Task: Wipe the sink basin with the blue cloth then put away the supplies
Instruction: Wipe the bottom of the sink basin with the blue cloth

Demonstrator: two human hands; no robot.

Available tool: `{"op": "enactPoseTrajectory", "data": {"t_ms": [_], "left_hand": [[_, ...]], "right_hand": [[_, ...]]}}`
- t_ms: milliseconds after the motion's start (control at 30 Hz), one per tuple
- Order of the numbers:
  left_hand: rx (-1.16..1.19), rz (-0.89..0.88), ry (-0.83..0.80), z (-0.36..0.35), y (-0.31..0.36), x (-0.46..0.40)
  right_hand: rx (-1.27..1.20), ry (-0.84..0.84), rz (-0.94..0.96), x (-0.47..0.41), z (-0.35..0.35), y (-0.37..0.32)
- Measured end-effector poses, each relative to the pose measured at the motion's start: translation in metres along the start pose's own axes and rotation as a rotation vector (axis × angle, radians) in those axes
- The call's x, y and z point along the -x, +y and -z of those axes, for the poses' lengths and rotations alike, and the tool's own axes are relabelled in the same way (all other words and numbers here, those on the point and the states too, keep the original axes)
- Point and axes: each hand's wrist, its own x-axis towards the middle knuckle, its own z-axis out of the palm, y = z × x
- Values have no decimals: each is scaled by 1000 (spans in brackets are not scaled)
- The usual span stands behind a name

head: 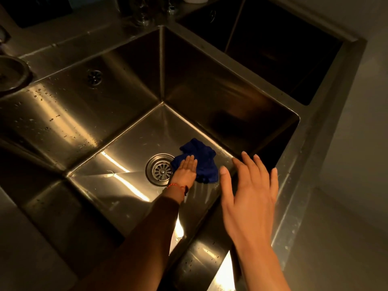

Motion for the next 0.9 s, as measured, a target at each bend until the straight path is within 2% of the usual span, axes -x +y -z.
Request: {"op": "enactPoseTrajectory", "data": {"t_ms": [267, 600, 900], "left_hand": [[12, -4, 23, 2, -4, -8], [-36, -70, 33, -17, -6, 14], [-31, -14, 23, 8, 1, -19]], "right_hand": [[41, 50, -37, -1, -3, 0], [40, 21, -38, 0, -2, 0], [57, 33, -33, -1, -3, 1]]}}
